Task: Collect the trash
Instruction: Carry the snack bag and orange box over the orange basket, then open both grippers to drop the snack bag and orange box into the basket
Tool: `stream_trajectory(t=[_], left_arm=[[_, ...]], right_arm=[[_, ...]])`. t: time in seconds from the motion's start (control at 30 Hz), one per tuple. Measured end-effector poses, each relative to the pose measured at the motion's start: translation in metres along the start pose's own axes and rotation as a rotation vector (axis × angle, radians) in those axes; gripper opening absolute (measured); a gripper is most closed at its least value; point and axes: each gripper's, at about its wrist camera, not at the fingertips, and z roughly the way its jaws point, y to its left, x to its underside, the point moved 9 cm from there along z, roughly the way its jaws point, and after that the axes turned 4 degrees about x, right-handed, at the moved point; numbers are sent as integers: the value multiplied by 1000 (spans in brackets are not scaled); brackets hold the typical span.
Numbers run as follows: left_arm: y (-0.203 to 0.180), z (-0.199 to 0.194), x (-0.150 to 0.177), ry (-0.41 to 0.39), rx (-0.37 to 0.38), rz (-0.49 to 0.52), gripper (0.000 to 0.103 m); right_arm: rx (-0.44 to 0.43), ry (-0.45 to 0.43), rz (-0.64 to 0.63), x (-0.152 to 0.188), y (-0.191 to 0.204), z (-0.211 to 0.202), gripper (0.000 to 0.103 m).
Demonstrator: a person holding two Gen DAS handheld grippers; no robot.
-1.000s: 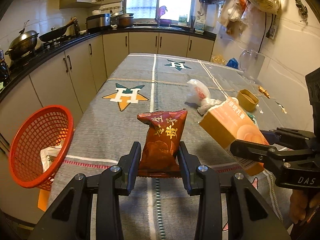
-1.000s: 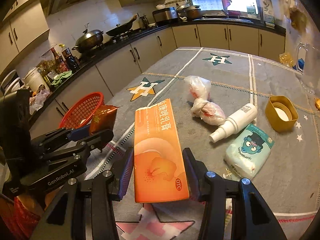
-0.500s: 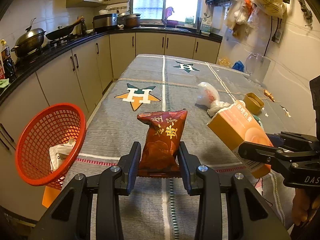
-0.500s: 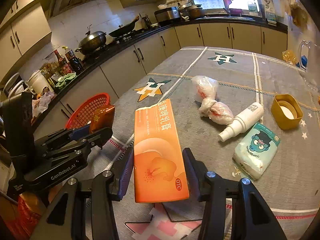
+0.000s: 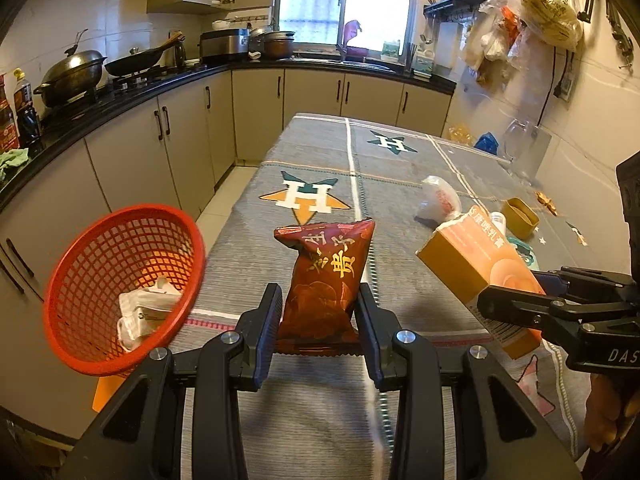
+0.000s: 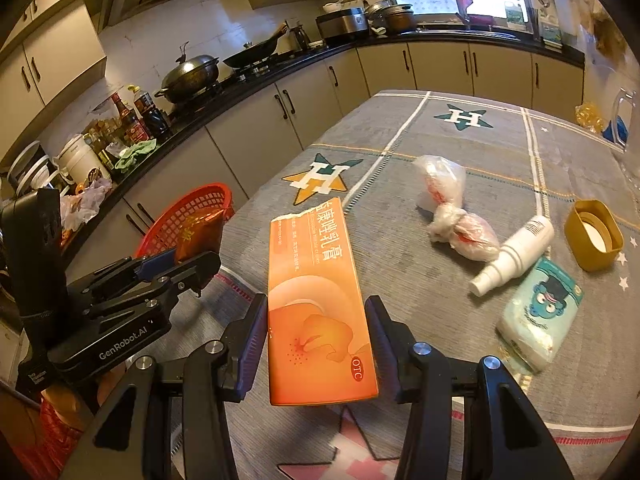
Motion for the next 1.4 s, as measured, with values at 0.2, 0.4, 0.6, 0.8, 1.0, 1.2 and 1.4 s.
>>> stream_trajectory(t=[0.2,0.4,0.6,0.8,1.0,1.2,1.4], left_arm=[[19,-6,-1,-11,-12,-18,36],[47,-16,-2,-27,-33,-44,36],[81,-28,-1,-42,-69,-77,36],[129,-44,2,-60,-132,-115,36],[186,-55,8,-58,-197,-172,36],[209,-45,10,-37,-210,-193,36],[213,-30,11,-21,-212,-193,36]], right_arm=[[-3,9,-19,-6,17,7,53],[-11,23,-40,-11,37,15,53],[-27,42,-68,-18,61,26,53],[-62,63,-97,-30,89,39,53],[-119,92,-112,-45,129,62,53],[-162,109,-111,-61,167,90,54],[-158,125,-105,-75,185,119,54]])
